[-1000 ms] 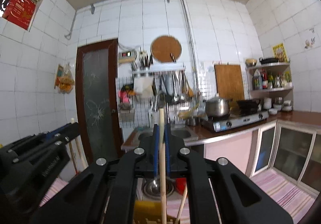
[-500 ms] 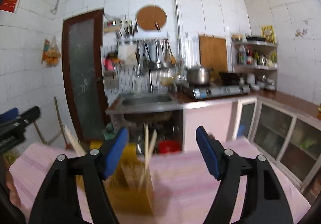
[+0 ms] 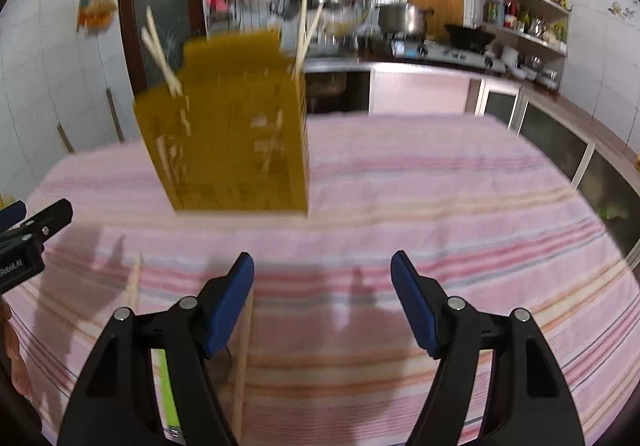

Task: Organize utensils
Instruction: 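Close the left tool on a chopstick while the right tool grasps another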

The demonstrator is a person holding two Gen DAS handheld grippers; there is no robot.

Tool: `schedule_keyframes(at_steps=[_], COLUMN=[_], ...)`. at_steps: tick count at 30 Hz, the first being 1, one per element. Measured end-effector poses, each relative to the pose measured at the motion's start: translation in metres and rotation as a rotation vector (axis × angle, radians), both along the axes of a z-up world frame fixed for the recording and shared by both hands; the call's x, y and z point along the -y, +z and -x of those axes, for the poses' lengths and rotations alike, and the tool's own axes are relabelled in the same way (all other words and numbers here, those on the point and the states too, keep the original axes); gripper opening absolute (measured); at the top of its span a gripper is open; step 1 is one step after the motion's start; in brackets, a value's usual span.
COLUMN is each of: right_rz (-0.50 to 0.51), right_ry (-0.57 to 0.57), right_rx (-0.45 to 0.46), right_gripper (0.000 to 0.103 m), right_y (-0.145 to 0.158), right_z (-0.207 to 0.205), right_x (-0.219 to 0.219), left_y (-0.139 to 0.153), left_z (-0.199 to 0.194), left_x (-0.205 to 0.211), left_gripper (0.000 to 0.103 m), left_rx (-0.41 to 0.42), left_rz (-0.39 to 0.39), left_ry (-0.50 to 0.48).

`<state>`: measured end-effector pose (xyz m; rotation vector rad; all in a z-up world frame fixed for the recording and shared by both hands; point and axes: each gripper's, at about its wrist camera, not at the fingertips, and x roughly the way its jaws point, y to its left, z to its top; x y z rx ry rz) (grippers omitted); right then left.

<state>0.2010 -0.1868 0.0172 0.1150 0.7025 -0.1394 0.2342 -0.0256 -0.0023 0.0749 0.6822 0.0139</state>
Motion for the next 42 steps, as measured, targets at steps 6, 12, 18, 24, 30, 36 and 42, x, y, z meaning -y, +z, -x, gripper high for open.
schedule_keyframes(at_steps=[6, 12, 18, 24, 30, 36, 42], right_rz=[0.017, 0.045, 0.055, 0.025, 0.037, 0.017, -0.006], right_ry=[0.038, 0.064, 0.073, 0.066, 0.072, 0.09, 0.082], right_rx=[-0.068, -0.157, -0.161, -0.163, -0.167, -0.164, -0.175], right_gripper=[0.07, 0.052, 0.044, 0.042, 0.038, 0.022, 0.012], right_y=[-0.018, -0.032, -0.033, -0.034, -0.033, -0.032, -0.032], right_z=[-0.014, -0.017, -0.002, 0.009, 0.009, 0.007, 0.001], right_x=[-0.012, -0.029, -0.032, -0.027, -0.029, -0.028, -0.029], left_y=[-0.036, -0.043, -0.052, -0.055, -0.059, -0.057, -0.054], left_z=[-0.007, -0.007, -0.003, -0.002, 0.0, 0.007, 0.003], left_x=[0.009, 0.022, 0.017, 0.017, 0.023, 0.039, 0.051], left_gripper=[0.098, 0.098, 0.098, 0.096, 0.084, 0.054, 0.016], left_rx=[-0.079, -0.117, -0.174, -0.194, -0.226, -0.229, -0.264], left_rz=[-0.035, -0.029, -0.017, -0.013, -0.008, -0.011, 0.01], left_ry=[-0.022, -0.065, -0.063, -0.064, -0.087, -0.128, -0.194])
